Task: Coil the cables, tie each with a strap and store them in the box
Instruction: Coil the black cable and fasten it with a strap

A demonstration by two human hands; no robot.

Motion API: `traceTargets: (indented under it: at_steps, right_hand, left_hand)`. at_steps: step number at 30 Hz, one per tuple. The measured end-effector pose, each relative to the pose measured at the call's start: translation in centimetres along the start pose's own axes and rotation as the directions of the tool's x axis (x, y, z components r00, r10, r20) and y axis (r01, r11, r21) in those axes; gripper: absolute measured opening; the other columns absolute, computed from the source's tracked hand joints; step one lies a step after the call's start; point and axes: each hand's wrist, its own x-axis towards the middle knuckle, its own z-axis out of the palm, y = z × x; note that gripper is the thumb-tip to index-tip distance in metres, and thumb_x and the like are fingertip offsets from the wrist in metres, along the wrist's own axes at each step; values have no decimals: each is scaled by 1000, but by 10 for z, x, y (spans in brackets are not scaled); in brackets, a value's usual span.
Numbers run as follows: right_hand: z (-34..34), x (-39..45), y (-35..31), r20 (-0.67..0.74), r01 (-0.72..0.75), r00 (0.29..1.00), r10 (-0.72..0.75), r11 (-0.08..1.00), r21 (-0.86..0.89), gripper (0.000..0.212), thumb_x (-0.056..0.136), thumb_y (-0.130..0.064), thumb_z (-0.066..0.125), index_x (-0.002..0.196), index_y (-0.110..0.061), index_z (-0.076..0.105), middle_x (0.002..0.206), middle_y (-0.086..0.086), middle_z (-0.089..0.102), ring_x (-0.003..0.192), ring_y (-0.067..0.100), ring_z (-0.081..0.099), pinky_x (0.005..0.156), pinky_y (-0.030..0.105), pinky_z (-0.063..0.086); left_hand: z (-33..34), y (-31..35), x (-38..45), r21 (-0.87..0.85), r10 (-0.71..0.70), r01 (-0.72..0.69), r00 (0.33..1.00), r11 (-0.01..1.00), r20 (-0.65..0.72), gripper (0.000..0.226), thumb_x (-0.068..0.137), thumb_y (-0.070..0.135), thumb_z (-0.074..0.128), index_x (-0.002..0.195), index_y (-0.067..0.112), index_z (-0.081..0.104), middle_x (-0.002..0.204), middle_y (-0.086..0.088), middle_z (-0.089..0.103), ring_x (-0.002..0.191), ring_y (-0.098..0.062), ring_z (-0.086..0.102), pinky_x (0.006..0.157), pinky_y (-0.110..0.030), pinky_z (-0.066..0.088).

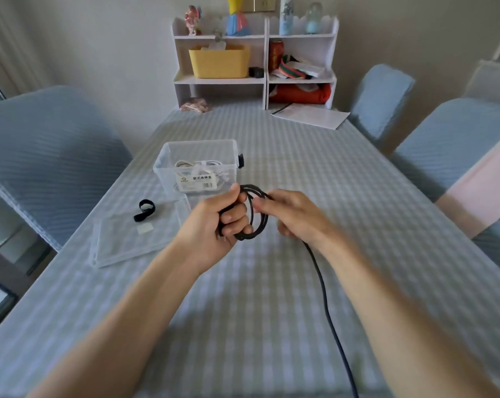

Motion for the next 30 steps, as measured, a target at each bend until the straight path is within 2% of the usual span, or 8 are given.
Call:
traceTargets:
  at_steps: [3, 5, 8, 12, 17, 21, 25, 30]
  right_hand:
    - [3, 2, 6, 52, -17, 999, 17, 1000, 0, 26, 87, -17, 71, 91, 6, 61, 60, 3, 42, 45, 10, 33, 42, 22, 25]
    - [3, 2, 7, 35, 33, 999, -32, 999, -31, 4, 87, -8, 67, 86, -4, 68, 53, -7, 49, 43, 4, 40, 44, 17, 30]
    - [4, 1, 5, -10, 144, 989, -145, 988, -63, 20, 89, -2, 61, 81, -17, 72, 61, -6, 63, 47, -3, 51, 49, 8, 34]
    - [5, -1, 7, 60, 205, 978, -201, 976, -69, 16, 94, -5, 61, 86, -8, 74, 65, -3, 66, 47, 2, 49, 48, 13, 35]
    - [5, -1, 16, 65, 307, 952, -300, 929, -208, 24, 96, -9, 61, 73, -15, 68, 49, -20, 55, 46, 2, 48, 53, 17, 34]
    - [1, 0, 18, 74, 311, 950, -303, 933, -180, 17, 96, -12, 62, 84, -7, 73, 57, -12, 63, 47, 2, 48, 53, 18, 37]
    - [-9, -3, 19, 120, 314, 946, -301, 943, -110, 13, 94, -16, 67, 92, -6, 76, 72, 7, 71, 45, 9, 53, 45, 22, 39]
    - [-2, -5, 19, 46, 264, 964, -260, 949, -172, 22, 92, -12, 64, 72, -4, 66, 47, -4, 55, 39, 8, 49, 43, 21, 36]
  left_hand:
    - [3, -1, -3, 36, -49, 47, 997, 998, 54, 20, 91, 21, 52, 76, 9, 54, 45, 6, 27, 37, -9, 25, 59, -27, 44]
    - [3, 0, -4, 45, -117, 115, 992, 992, 54, 18, 85, 22, 53, 71, 11, 51, 44, 5, 27, 36, -10, 26, 65, -30, 47]
    - [4, 4, -5, 42, -214, 212, 976, 976, 35, 25, 82, 29, 53, 64, 15, 44, 40, 5, 25, 33, -12, 26, 63, -30, 52]
    - [2, 8, -3, 75, -337, 333, 940, 940, 59, 47, 89, 49, 45, 57, 15, 42, 35, 3, 25, 27, -13, 26, 58, -29, 47]
    - [-1, 6, 1, 11, -365, 366, 925, 931, 109, 38, 98, 34, 41, 73, 10, 55, 42, 7, 29, 24, -1, 20, 31, -17, 28]
    - [1, 5, -4, 13, -378, 379, 920, 925, 100, 37, 92, 38, 46, 61, 17, 46, 41, 8, 24, 26, -3, 18, 32, -20, 21]
    - [3, -2, -13, 166, -392, 373, 914, 913, 105, 50, 94, 44, 43, 51, 19, 35, 35, 3, 24, 25, -14, 27, 42, -26, 35]
    - [6, -1, -12, 81, -333, 328, 941, 941, 54, 43, 89, 44, 49, 55, 21, 38, 40, 9, 21, 26, -4, 17, 39, -23, 16]
